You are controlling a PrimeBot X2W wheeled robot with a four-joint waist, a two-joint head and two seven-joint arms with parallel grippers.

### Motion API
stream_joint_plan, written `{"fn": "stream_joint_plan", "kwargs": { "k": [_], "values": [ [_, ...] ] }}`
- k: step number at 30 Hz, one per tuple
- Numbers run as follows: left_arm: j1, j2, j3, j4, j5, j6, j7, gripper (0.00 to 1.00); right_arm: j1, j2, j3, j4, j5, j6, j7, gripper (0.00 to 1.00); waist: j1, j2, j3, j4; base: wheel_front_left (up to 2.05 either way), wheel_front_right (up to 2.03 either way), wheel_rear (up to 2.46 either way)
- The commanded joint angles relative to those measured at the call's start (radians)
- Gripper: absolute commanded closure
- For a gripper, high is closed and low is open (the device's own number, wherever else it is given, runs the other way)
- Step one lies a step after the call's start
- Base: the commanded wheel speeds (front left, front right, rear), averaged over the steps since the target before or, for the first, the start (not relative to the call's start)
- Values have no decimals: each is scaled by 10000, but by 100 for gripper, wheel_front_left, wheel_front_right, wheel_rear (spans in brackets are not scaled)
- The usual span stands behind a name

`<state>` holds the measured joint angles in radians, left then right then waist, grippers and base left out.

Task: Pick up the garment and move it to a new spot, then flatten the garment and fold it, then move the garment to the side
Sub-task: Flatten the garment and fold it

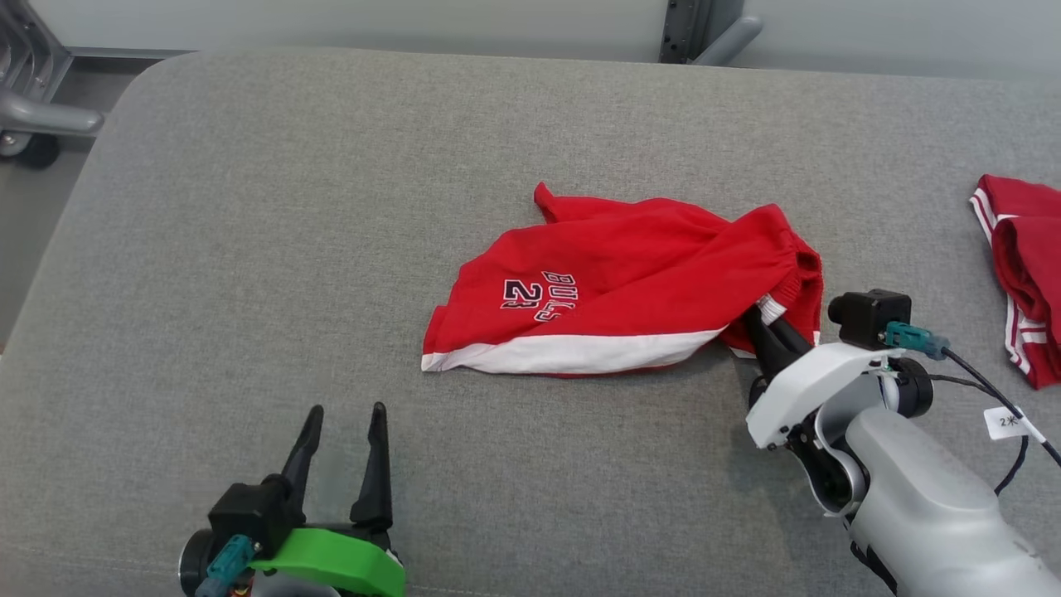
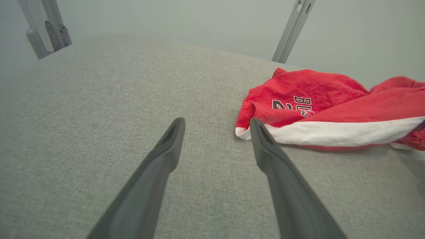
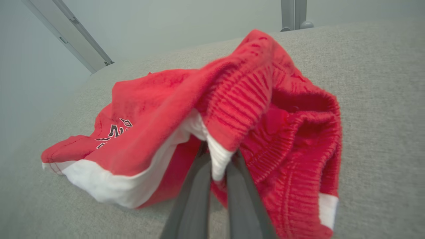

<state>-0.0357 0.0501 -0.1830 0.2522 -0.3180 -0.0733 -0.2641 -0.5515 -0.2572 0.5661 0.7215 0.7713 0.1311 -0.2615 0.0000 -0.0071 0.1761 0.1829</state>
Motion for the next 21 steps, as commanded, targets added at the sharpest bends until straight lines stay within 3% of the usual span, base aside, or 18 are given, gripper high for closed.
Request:
{"fn": "stream_joint_plan", "kwargs": {
  "k": [1, 8, 21],
  "values": [
    [-159, 11, -96, 109, -75, -81, -2, 0, 233, -56, 14, -138, -56, -9, -37, 100, 0, 71, -18, -90, 0, 0, 0],
    [-724, 12, -925, 1390, -409, -421, -2, 0, 917, -470, 247, -1021, -268, -9, -39, 100, 0, 71, -45, -499, 0, 0, 0],
    [-2708, 182, -1404, 4180, -458, -564, -2, 0, 714, -549, 441, -1090, -245, -9, -41, 100, 0, 71, 164, -1223, 0, 0, 0]
  ]
}}
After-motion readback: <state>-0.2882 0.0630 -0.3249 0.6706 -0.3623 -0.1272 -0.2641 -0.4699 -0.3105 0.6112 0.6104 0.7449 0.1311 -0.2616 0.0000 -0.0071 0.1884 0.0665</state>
